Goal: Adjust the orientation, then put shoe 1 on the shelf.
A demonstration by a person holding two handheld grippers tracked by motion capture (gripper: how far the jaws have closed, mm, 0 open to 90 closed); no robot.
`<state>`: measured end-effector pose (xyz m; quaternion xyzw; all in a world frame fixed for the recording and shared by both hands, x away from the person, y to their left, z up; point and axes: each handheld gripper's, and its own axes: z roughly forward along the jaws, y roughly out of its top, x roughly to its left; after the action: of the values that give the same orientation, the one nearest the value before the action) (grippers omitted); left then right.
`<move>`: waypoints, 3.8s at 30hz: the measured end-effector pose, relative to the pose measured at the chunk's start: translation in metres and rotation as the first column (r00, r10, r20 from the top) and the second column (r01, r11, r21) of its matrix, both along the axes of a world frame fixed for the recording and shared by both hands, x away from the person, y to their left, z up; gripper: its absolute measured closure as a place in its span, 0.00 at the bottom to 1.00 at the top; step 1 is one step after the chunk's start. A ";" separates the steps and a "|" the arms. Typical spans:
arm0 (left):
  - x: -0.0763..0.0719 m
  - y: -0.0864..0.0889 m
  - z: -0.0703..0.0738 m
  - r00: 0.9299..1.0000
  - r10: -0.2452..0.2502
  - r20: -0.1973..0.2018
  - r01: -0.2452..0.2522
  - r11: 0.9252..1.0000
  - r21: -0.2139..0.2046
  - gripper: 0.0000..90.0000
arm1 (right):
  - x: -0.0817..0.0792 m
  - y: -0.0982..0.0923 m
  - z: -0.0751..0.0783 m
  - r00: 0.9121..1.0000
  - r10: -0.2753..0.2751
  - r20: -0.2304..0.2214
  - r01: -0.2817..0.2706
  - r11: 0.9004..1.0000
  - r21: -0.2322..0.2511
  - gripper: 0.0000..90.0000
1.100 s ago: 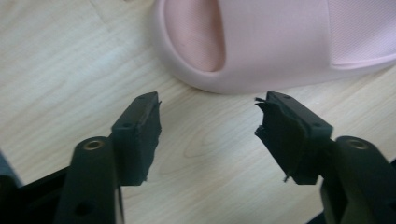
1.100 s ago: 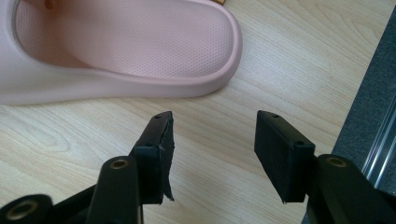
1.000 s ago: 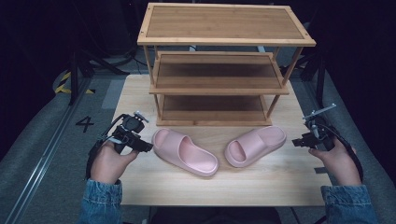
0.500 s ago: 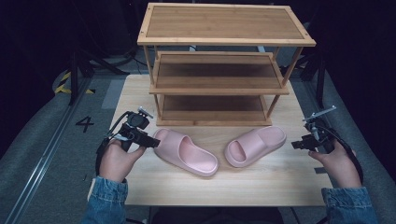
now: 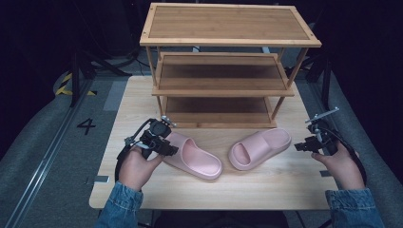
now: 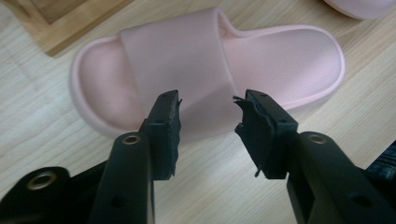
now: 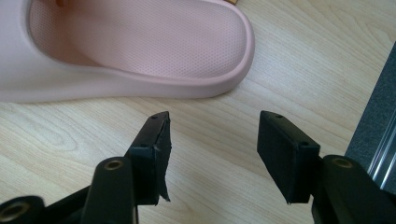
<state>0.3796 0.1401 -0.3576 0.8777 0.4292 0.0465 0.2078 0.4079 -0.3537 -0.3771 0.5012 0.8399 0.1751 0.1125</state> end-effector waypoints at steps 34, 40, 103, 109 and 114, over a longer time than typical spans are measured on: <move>0.031 -0.120 -0.045 0.997 -0.072 -0.011 0.072 0.997 -0.033 0.96 | -0.009 -0.004 -0.007 1.000 -0.020 -0.024 0.019 0.999 -0.028 0.52; 0.034 -0.134 -0.058 0.996 -0.087 -0.015 0.087 0.995 0.044 0.93 | -0.011 -0.011 -0.008 0.999 -0.036 -0.024 0.036 0.999 -0.025 0.51; 0.006 0.016 -0.044 0.980 0.147 -0.133 -0.152 0.988 -0.026 0.76 | 0.001 0.001 0.002 1.000 0.022 0.003 -0.022 1.000 0.016 0.48; 0.006 0.022 -0.042 0.980 0.179 -0.091 -0.181 0.983 -0.016 0.89 | 0.002 0.002 0.000 1.000 0.027 -0.004 -0.027 1.000 0.014 0.48; 0.007 0.027 -0.042 0.980 0.179 -0.086 -0.183 0.983 -0.033 0.91 | 0.003 0.002 0.000 1.000 0.027 -0.003 -0.027 1.000 0.013 0.48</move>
<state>0.3870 0.1673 -0.3997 0.8318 0.5163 0.0201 0.2028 0.4108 -0.3513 -0.3769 0.4908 0.8456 0.1812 0.1057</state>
